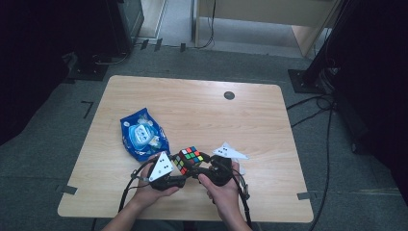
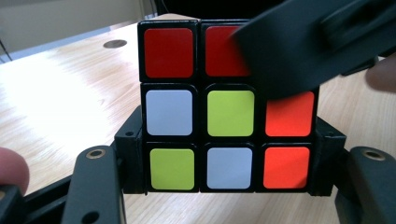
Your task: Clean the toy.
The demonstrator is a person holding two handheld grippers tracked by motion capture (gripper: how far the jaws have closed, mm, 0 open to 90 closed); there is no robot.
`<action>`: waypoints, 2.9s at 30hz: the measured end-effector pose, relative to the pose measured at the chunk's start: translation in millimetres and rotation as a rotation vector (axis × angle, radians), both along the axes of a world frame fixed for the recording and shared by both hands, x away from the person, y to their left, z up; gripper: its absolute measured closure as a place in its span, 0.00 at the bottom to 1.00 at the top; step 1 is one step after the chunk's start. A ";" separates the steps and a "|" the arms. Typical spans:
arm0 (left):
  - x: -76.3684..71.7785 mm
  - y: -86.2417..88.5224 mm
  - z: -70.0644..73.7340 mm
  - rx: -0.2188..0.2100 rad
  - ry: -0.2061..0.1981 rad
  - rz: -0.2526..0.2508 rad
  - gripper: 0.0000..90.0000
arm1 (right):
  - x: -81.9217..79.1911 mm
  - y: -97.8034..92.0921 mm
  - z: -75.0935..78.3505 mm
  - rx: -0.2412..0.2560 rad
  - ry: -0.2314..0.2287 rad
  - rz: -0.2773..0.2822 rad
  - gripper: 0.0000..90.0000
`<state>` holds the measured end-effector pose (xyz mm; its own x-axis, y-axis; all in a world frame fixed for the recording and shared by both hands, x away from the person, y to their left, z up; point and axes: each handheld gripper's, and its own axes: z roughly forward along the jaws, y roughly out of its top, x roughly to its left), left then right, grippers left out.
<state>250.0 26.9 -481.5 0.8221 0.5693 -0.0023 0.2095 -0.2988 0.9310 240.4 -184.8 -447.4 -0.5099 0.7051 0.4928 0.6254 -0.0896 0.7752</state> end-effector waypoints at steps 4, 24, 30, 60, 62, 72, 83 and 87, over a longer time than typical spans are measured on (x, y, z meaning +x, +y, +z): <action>7.6 11.1 1.6 -0.018 0.025 0.023 0.38 | 1.0 -14.4 9.5 0.034 -0.054 0.015 0.34; 17.1 26.8 11.1 -0.107 0.105 0.014 0.38 | 10.5 -14.7 -29.2 -0.179 -0.270 0.141 0.73; 17.0 25.9 10.9 -0.100 0.109 0.012 0.38 | 3.1 -5.1 -26.9 -0.224 -0.354 0.208 0.71; 18.0 29.3 14.6 -0.176 0.153 -0.030 0.38 | 0.3 1.5 -33.1 -0.347 -0.390 0.245 0.62; 19.6 28.7 13.4 -0.160 0.164 -0.034 0.38 | 0.3 -4.8 -32.3 -0.417 -0.460 0.199 0.53; 19.1 23.3 10.0 -0.156 0.183 -0.022 0.38 | -10.9 12.6 -35.2 -0.492 -0.551 0.231 0.57; 17.4 19.4 7.6 -0.138 0.163 0.005 0.37 | -14.6 25.6 -39.4 -0.310 -0.360 0.187 0.61; 19.1 24.8 9.0 -0.154 0.163 0.010 0.38 | -8.1 14.2 -35.4 -0.304 -0.377 0.243 0.51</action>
<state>269.0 51.7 -472.5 0.7980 0.5603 -0.2222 0.3632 -0.1529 0.9191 232.3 -170.6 -482.8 -0.7781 0.6271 0.0360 0.2734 0.2865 0.9182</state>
